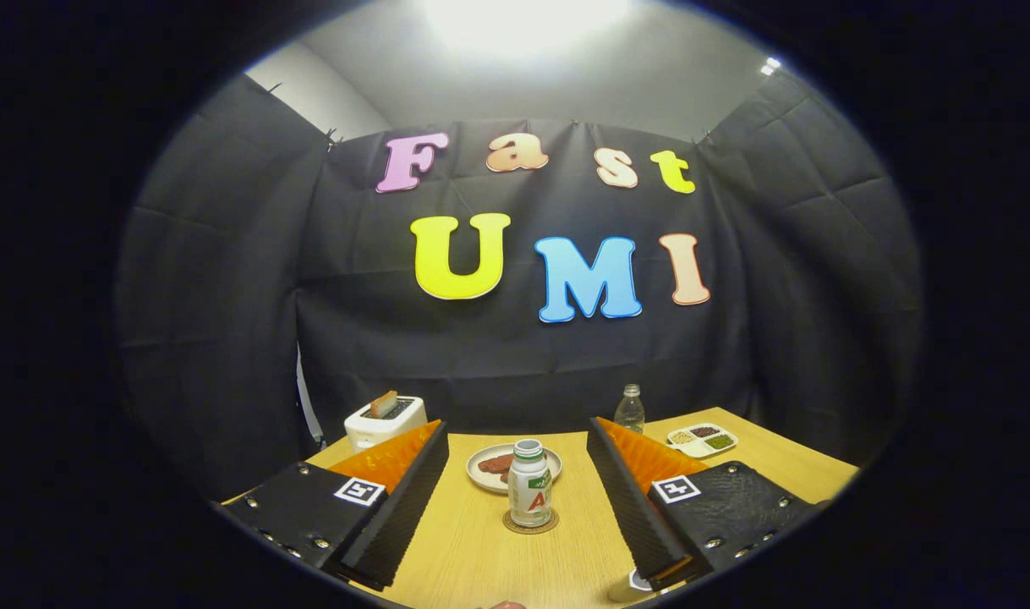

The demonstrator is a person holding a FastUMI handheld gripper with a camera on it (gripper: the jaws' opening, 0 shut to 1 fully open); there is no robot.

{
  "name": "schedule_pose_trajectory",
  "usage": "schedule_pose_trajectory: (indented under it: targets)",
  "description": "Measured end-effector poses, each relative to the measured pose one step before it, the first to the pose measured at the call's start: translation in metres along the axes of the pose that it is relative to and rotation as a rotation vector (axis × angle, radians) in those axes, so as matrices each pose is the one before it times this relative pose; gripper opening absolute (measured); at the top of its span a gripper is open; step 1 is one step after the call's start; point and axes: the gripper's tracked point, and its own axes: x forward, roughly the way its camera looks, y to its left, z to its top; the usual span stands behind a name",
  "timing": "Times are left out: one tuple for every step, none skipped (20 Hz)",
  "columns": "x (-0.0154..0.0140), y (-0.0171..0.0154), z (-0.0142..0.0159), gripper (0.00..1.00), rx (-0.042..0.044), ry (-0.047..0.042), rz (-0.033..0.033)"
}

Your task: Take the bottle from table, then pour the juice into the cup, finally place the bottle on the coaster

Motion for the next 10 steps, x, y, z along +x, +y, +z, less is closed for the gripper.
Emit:
schedule_pose_trajectory:
  targets:
    - [-0.00697, -0.00004, 0.00545, 0.99, 0.00554, -0.01361, 0.00643]
    - [-0.0074, -0.00005, 0.00544, 0.99, 0.00726, -0.01389, 0.00545]
    - [-0.00476, -0.00005, 0.00345, 0.99, 0.00764, -0.00937, 0.00644]
    - [-0.00556, -0.00096, 0.00233, 0.99, 0.00063, -0.00413, 0.00035]
    - [-0.00464, -0.00276, 0.00116, 0.99, -0.00776, -0.00081, -0.00159]
    - [-0.00413, -0.00165, 0.00088, 0.99, -0.00955, -0.00251, -0.00424]
    - [-0.0023, -0.00132, 0.00005, 0.99, -0.00561, -0.00121, -0.00074]
    - [-0.00197, -0.00043, 0.00013, 0.99, 0.00031, 0.00231, -0.00151]
    - [-0.00053, 0.00134, -0.00195, 0.99, 0.00278, 0.0044, 0.00146]
    - [-0.0008, 0.00092, 0.00016, 0.99, 0.00071, 0.0024, 0.00017]
